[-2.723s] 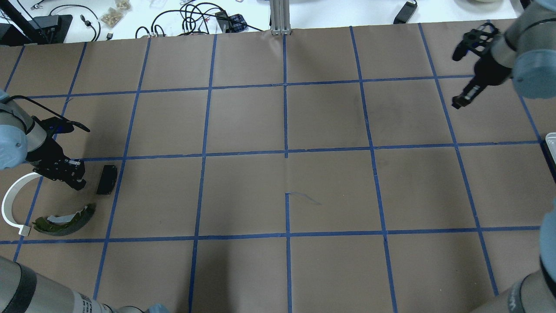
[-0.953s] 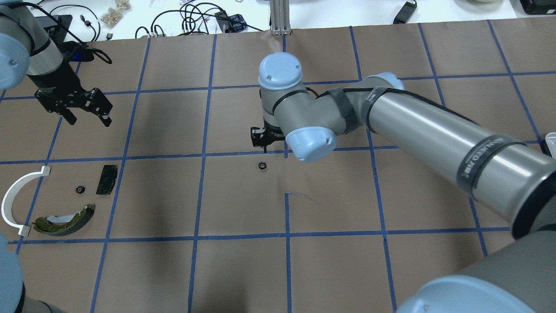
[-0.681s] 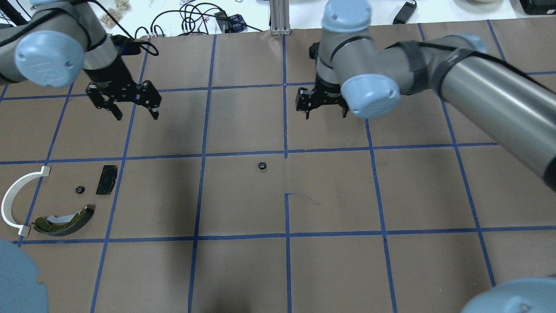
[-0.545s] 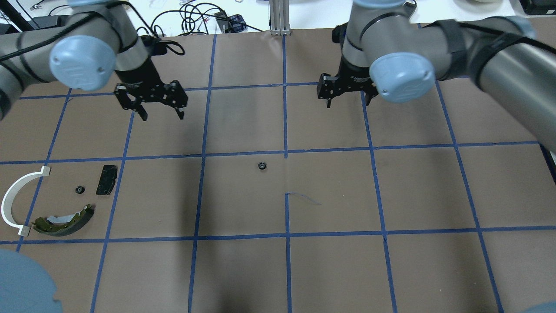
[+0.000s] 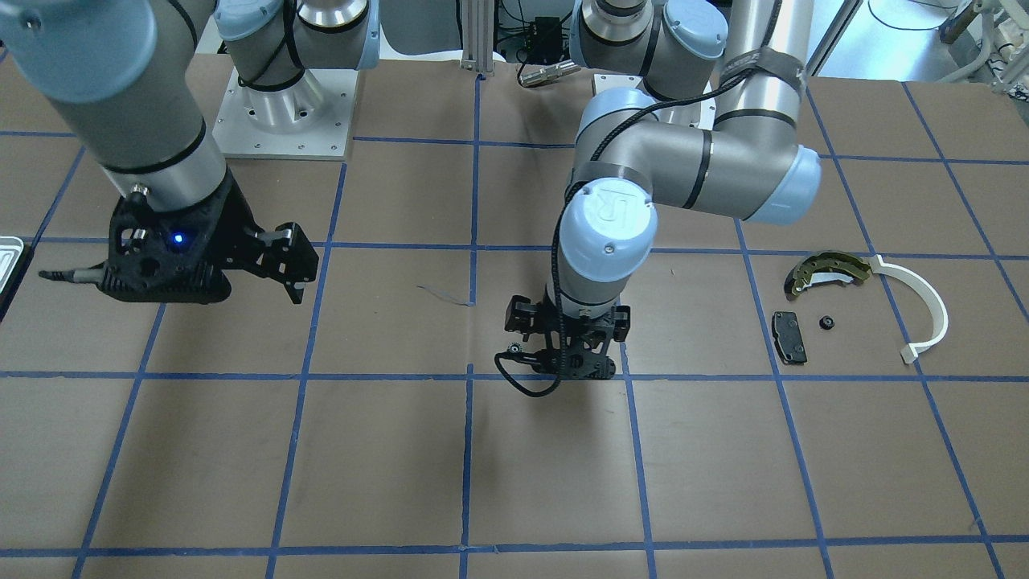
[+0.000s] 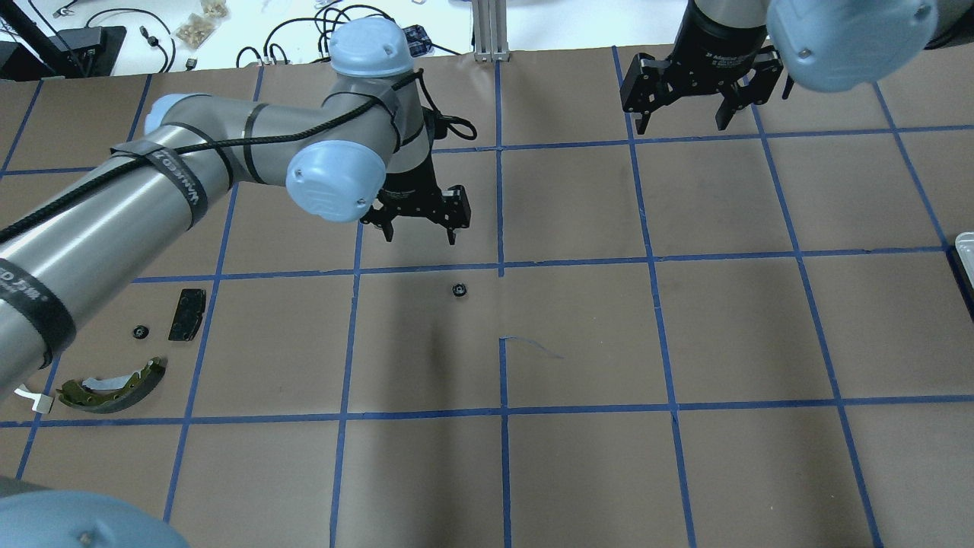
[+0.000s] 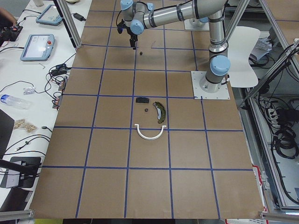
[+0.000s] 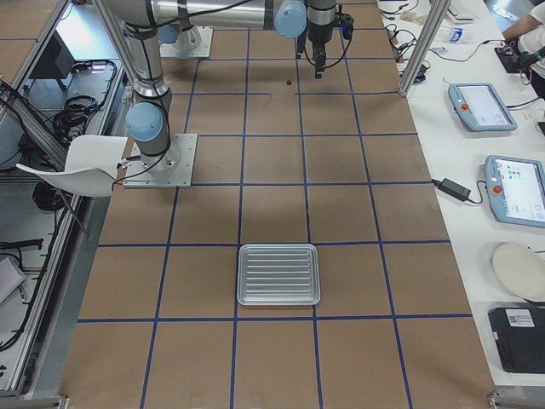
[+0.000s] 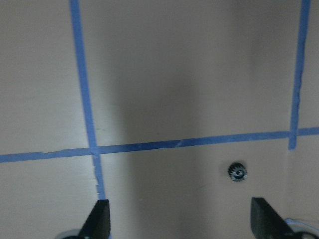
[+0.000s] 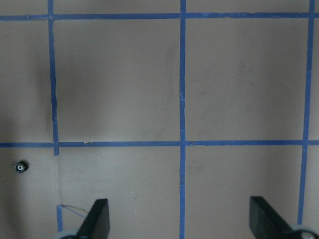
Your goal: Place bearing gear from tray to pile
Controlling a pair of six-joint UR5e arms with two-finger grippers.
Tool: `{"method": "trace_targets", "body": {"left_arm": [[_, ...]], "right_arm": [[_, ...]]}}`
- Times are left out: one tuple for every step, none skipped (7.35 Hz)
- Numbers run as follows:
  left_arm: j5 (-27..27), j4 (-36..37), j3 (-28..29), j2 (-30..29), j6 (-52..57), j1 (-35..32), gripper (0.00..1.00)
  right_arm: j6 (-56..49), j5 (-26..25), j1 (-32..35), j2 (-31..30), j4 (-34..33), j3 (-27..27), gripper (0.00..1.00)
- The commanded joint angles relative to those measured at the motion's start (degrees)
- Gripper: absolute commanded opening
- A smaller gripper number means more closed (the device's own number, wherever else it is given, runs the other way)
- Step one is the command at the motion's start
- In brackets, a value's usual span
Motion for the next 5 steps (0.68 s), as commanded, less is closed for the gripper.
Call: {"method": "trace_targets", "body": {"left_arm": [[-0.21,7.13,-4.25,-2.48,-2.47,-1.74,1.00],[-0.38,7.42,-4.88,-3.01,-2.47,-1.83,1.00],[-1.86,7.42,-5.15,-3.54,-2.73,-1.92,1.00],[-1.97,7.51,-5.15,-4.07,-2.74,-2.01,1.00],[-1.88,7.77,-5.76,-4.42,-2.74,-2.53,1.00]], "right_arm": [[0.73,-0.15,1.08,-6.04,0.81,3.42,1.00],[-0.14,-0.84,1.34,-6.85,2.02,5.19,1.00],[-0.93,-2.33,1.35,-6.95,1.60,5.90,1.00],[-4.16,-2.26,1.09,-6.86,1.25,5.65,1.00],[-3.84,-2.08,1.00,-6.95,0.98,5.30,1.00]]}}
